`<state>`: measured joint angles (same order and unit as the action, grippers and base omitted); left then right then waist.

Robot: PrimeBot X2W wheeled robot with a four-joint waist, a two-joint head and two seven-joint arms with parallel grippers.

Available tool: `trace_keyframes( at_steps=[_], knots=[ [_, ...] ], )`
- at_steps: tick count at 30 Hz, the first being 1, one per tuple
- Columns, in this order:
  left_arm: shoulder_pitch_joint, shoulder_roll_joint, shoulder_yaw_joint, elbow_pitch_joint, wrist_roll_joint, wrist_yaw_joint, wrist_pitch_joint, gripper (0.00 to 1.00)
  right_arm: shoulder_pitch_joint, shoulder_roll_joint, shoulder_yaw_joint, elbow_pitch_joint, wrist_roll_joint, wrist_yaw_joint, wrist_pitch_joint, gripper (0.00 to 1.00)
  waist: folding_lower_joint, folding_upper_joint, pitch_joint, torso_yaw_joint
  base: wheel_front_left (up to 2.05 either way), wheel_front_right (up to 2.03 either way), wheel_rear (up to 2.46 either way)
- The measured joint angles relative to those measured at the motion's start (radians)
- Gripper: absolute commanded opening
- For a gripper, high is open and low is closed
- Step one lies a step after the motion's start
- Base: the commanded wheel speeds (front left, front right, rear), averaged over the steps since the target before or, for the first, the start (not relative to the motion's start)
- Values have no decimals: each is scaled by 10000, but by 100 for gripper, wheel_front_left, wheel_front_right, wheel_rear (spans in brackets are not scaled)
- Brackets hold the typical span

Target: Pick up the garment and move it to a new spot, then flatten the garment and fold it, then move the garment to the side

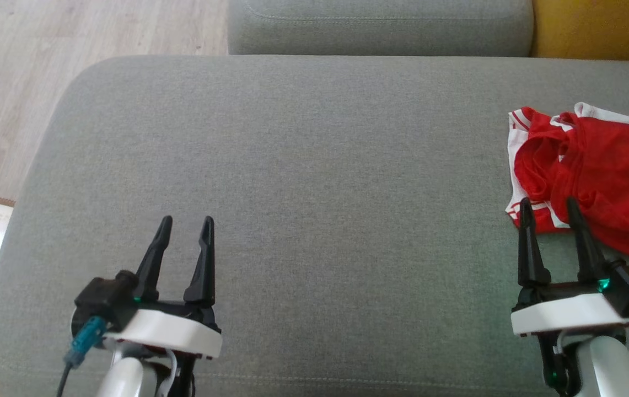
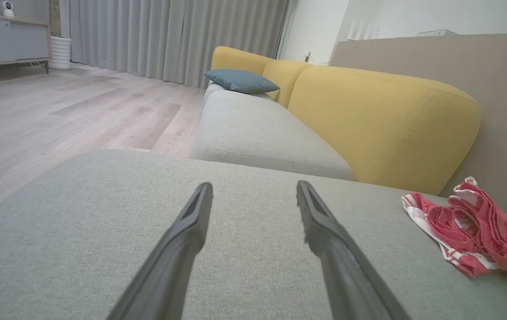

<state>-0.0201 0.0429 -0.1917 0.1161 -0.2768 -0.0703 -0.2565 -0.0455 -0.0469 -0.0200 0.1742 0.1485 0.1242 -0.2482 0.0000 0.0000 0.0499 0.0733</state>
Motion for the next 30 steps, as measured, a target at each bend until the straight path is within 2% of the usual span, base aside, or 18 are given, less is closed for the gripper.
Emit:
trace_keyframes(
  at_steps=[10,15,30],
  knots=[
    [-4,-2,134,-111,100,102,0,100,200,0,96,-146,109,0,-25,100,0,0,33,-91,0,0,0],
    [-1,-2,228,-130,-374,81,0,100,200,2,148,-192,188,0,-25,100,0,0,19,-78,0,0,0],
    [159,-2,458,-88,-784,-192,0,100,199,2,295,-205,186,0,-25,100,0,0,-28,-102,0,0,0]
  ],
)
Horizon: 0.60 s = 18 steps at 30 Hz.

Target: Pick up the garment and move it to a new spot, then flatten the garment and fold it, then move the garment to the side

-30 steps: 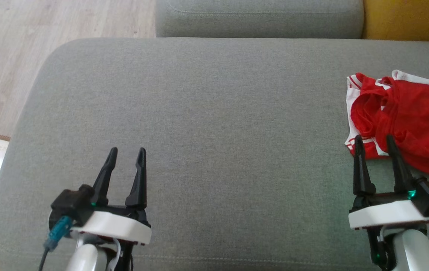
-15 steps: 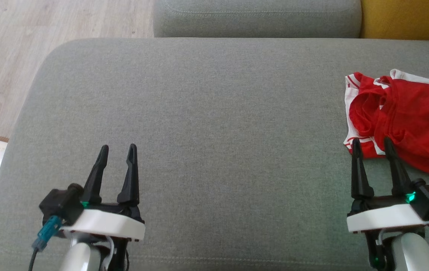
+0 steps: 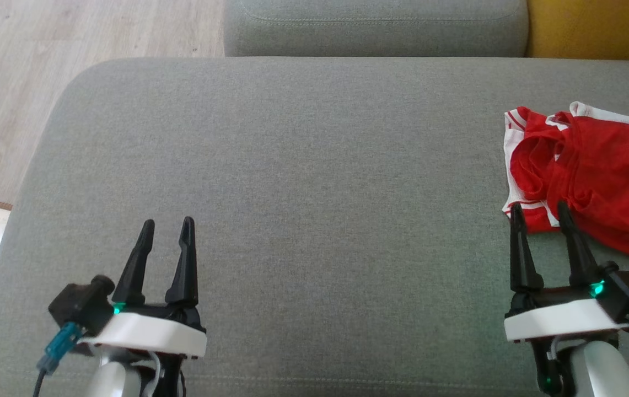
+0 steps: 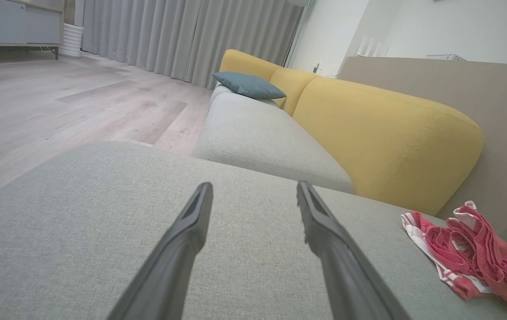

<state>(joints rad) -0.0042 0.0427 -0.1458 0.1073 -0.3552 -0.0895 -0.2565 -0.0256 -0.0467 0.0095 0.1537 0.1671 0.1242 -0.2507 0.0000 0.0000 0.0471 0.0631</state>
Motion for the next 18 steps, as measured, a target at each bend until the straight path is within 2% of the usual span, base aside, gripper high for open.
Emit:
trace_keyframes(
  at_steps=[18],
  knots=[
    [-1,0,138,36,4,-2,0,100,-9,0,15,-40,-2,0,0,100,0,0,91,-24,0,0,0]
  ],
)
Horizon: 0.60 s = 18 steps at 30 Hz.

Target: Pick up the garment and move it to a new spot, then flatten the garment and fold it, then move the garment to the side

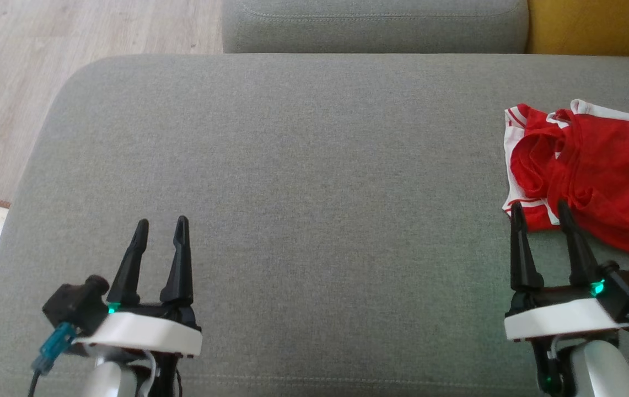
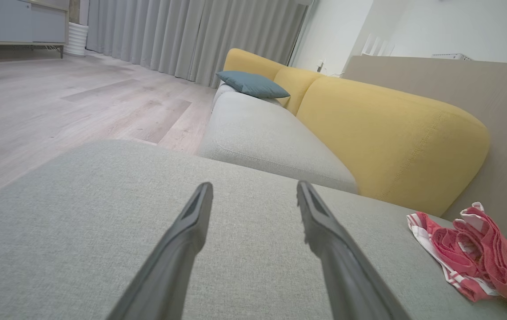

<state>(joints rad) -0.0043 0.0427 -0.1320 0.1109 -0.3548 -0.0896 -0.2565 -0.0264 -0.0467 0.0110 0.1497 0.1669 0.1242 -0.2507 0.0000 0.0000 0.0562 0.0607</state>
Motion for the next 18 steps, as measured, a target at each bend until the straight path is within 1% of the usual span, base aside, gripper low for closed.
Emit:
trace_keyframes(
  at_steps=[1,2,7,18],
  knots=[
    [0,0,19,0,-6,2,0,100,-1,0,2,0,0,0,0,100,0,0,-2,-2,0,0,0],
    [1,-4,27,48,-29,8,2,0,0,2,4,52,0,-2,2,0,0,0,-3,-3,0,0,0],
    [530,-27,-15,913,-142,12,50,0,442,19,65,872,94,-2,46,0,0,0,-9,-13,0,0,0],
    [550,-21,33,943,-1198,8,274,0,494,17,54,895,1331,-2,288,0,0,0,-53,-62,0,0,0]
  ],
)
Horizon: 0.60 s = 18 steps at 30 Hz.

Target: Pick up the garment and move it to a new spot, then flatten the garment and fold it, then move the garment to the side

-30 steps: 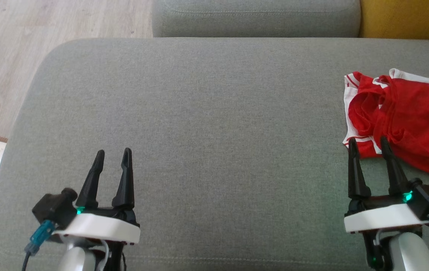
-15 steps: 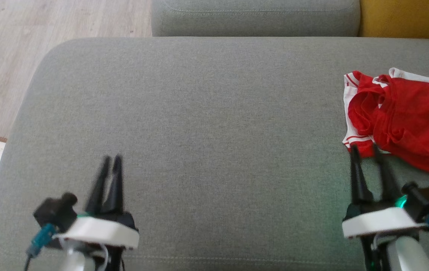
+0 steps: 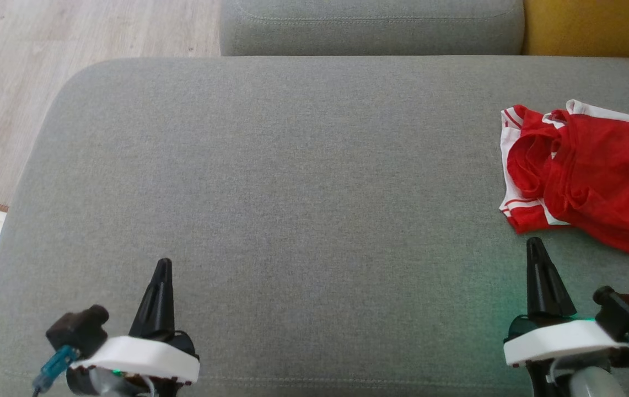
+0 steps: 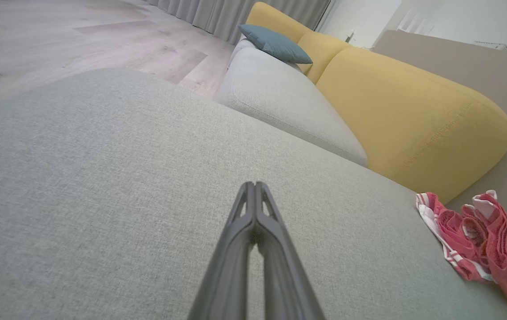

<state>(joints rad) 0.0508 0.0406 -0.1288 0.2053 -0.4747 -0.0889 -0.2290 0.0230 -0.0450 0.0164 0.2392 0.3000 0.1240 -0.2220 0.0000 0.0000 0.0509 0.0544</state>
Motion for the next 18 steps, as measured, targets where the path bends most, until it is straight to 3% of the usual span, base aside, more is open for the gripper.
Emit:
trace_keyframes(
  at_steps=[18],
  knots=[
    [-168,17,182,119,-1852,-8,456,0,-138,-12,-107,27,2161,0,393,0,0,0,-76,-86,0,0,0]
  ],
)
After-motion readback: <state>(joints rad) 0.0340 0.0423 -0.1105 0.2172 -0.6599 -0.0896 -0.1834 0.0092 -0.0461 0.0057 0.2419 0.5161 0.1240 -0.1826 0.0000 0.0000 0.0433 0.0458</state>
